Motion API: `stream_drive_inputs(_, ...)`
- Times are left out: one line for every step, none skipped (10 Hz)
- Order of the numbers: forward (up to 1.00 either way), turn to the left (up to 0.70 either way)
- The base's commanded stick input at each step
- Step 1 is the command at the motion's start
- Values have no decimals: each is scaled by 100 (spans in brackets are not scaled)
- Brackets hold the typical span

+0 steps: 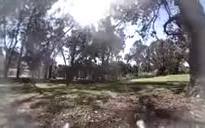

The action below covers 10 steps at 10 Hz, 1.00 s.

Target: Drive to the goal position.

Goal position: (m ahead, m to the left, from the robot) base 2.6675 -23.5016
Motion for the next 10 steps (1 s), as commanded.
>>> stream_drive_inputs(70,0)
stream_drive_inputs(70,0)
stream_drive_inputs(70,0)
stream_drive_inputs(70,0)
stream_drive_inputs(70,0)
stream_drive_inputs(70,0)
stream_drive_inputs(70,0)
stream_drive_inputs(70,0)
stream_drive_inputs(70,0)
stream_drive_inputs(70,0)
